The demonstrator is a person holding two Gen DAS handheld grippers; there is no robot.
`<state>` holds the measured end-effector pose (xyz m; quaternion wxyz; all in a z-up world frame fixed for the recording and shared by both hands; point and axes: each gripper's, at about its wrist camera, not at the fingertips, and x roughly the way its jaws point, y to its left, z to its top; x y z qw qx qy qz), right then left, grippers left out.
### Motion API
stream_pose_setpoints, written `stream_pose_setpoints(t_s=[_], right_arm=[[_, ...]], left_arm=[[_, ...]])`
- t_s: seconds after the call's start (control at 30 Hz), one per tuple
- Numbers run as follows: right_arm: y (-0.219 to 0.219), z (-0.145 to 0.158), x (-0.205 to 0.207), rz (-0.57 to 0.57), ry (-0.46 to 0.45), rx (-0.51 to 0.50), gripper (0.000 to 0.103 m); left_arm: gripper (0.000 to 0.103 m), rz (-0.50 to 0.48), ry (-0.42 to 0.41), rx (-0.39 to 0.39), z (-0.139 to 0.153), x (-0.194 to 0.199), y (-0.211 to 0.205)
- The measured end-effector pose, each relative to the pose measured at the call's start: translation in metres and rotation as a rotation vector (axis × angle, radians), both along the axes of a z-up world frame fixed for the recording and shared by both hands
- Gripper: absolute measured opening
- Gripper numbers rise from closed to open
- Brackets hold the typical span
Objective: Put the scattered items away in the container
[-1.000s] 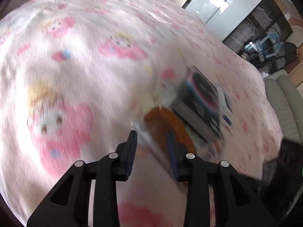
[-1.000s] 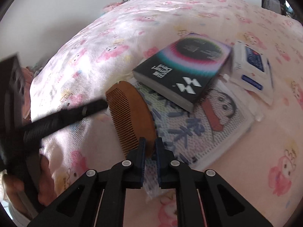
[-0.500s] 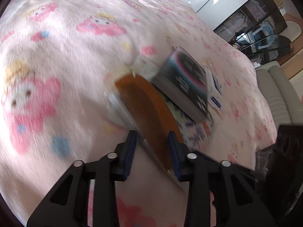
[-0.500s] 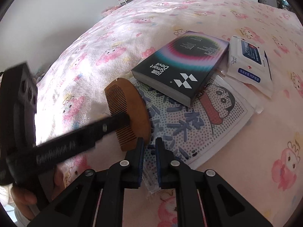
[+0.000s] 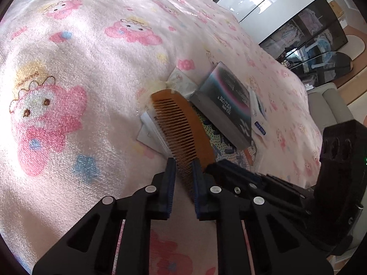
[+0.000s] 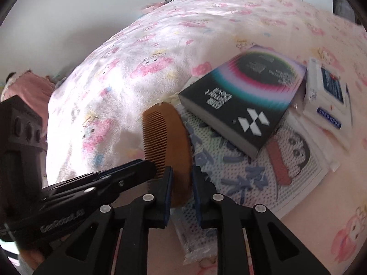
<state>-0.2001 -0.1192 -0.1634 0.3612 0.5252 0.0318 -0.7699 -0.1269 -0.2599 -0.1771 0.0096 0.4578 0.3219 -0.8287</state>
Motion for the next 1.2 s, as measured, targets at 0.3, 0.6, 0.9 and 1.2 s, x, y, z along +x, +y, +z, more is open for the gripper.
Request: stream_pose_setpoints(t_s=[0.3,0.6,0.9,1.2], right_arm=[[0.031,0.009,0.03,-0.056,-0.026,-0.008,0.014],[0.104,0.002,0.094,-0.132,-0.034,0.107,0.014],[0.13,0.001,0.082,-0.226,-0.062,0.061,0.015],[0.126,-0.02,0.064,-0.182,-0.117,0.024,0.015]], left_arm=[[0.011,-0.074,-0.008,0.0,0.011,0.022,0.036],[0.011,-0.198,-0.069,0.069,-0.006,0.056,0.101],[0.017,-0.228,-0.08,0.023,-0.002,0.049,0.106],[0.024,-0.218,-0.087,0.08,-0.017,0.034,0.097]])
